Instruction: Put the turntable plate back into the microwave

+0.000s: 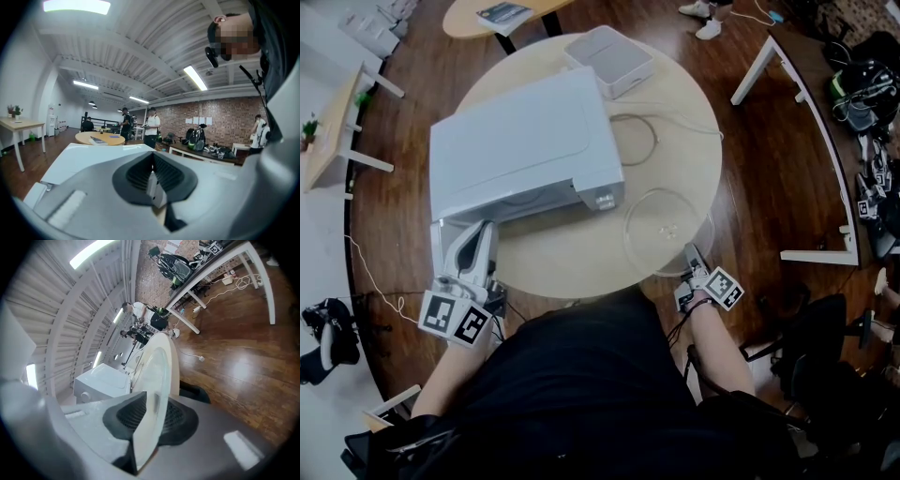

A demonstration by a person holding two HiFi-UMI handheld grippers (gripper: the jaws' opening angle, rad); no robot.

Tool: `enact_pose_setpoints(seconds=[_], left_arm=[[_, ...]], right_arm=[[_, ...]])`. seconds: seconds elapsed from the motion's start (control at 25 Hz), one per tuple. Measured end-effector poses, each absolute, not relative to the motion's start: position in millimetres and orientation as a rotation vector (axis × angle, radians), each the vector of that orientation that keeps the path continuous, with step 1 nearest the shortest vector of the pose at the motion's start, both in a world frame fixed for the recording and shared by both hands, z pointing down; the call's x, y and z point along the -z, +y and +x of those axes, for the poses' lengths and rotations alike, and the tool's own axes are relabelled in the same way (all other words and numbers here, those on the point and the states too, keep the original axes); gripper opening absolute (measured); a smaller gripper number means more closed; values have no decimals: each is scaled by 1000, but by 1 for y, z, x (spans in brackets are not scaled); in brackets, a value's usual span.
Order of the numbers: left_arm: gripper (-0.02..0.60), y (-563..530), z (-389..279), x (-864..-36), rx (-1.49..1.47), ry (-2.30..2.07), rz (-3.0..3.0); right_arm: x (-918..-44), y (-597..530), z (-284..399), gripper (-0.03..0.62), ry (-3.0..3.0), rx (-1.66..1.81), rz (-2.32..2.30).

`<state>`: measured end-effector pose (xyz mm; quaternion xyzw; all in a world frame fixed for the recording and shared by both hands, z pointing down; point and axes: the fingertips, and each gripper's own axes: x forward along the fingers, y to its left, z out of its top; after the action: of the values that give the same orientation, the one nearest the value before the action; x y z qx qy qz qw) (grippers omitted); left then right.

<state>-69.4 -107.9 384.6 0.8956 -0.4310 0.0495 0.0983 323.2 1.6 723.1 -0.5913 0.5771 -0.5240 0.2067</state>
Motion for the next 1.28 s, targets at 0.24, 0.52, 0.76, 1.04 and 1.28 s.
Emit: enact_pose_setpoints(seconds=[0.24, 0.52, 0.76, 1.04, 1.28], left_arm=[[6, -97, -80, -385, -128, -1270, 2649], [6, -91, -91, -385, -117, -1259, 2659], [6, -87, -89, -381, -95, -1237, 2683], [6, -82, -97, -384, -84, -1236, 2676], [6, -79, -102, -382, -59, -1238, 2683]], right_arm=[[-713, 4, 323, 50, 1510, 1404, -1620], [-703, 0, 318, 32, 1410, 1344, -1587], [-691, -4, 316, 25, 1391, 1303, -1563], [-687, 4, 316, 26, 1294, 1298, -1551], [-683, 11, 315, 31, 1246, 1273, -1530]])
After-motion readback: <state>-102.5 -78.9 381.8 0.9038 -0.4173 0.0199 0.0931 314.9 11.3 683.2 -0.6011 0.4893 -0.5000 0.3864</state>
